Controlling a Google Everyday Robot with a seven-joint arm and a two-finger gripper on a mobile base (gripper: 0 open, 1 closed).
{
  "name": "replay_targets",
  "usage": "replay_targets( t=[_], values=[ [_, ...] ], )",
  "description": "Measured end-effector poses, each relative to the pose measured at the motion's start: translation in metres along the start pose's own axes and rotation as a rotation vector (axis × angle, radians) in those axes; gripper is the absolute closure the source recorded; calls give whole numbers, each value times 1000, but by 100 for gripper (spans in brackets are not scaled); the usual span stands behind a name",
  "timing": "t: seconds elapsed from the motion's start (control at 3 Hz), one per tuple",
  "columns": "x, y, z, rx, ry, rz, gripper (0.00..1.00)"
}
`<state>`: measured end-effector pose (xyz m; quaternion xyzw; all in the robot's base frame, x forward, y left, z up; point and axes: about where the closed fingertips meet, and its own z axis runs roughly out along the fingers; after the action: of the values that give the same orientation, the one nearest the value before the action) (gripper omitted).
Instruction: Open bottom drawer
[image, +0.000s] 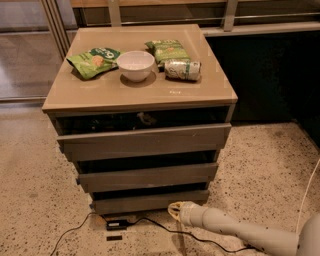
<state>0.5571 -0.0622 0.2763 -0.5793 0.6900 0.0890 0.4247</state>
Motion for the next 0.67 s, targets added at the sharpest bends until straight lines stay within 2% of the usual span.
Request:
replay_targets(
  t=[0.67],
  values=[
    [19, -14, 19, 82, -28, -45, 100]
  ],
)
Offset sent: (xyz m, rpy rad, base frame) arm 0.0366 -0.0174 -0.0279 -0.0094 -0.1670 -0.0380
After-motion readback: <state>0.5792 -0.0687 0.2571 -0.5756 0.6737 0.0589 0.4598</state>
